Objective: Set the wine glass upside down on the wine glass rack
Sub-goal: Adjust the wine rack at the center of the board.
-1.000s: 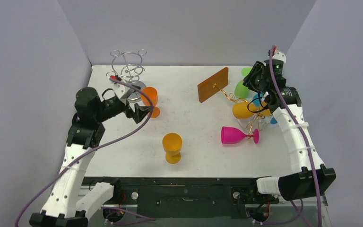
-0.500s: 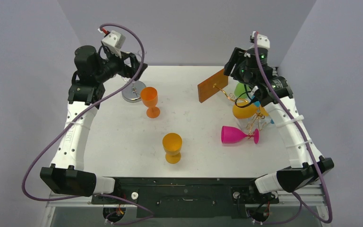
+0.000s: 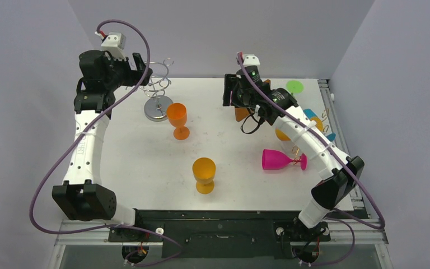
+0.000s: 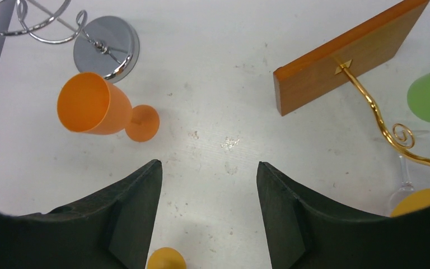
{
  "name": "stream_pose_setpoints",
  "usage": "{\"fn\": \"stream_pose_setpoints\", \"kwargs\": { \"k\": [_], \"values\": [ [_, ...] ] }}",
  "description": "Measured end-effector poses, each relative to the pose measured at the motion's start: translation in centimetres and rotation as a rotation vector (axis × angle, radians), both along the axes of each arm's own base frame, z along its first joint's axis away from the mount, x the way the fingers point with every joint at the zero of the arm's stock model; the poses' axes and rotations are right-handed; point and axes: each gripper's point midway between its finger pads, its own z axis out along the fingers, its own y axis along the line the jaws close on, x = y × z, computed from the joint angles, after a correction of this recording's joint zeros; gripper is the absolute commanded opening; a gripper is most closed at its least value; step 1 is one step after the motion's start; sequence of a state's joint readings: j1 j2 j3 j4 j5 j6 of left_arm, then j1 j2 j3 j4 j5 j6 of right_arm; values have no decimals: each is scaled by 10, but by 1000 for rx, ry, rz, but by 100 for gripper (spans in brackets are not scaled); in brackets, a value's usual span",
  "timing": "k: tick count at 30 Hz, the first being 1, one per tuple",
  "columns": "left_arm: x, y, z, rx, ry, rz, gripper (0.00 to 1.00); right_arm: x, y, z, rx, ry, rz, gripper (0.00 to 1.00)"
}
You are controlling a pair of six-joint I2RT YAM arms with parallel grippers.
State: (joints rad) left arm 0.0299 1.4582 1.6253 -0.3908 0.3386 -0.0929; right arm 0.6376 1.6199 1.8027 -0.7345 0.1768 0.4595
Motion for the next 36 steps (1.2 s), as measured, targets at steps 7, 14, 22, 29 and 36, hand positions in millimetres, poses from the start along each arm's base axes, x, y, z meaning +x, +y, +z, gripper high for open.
{"fn": "stream_pose_setpoints", "kwargs": {
  "k": [7,14,22,29,36],
  "values": [
    [-5,-16,-4,-31,21,-64,81,-19,-5,-21,-61,38,14,73],
    [-41,-122,-9,82,49,-380,91,-59,-110,-34,155,65,-158,88],
    [-33,-254,-7,116,47,-639,87,-118,-177,6,305,-110,-351,80],
    [-1,-316,-114,135,260,-685,90,-169,-222,5,268,-143,-534,68],
    [15,-348,-158,163,294,-692,92,-185,-239,-59,178,5,-639,64]
  ]
}}
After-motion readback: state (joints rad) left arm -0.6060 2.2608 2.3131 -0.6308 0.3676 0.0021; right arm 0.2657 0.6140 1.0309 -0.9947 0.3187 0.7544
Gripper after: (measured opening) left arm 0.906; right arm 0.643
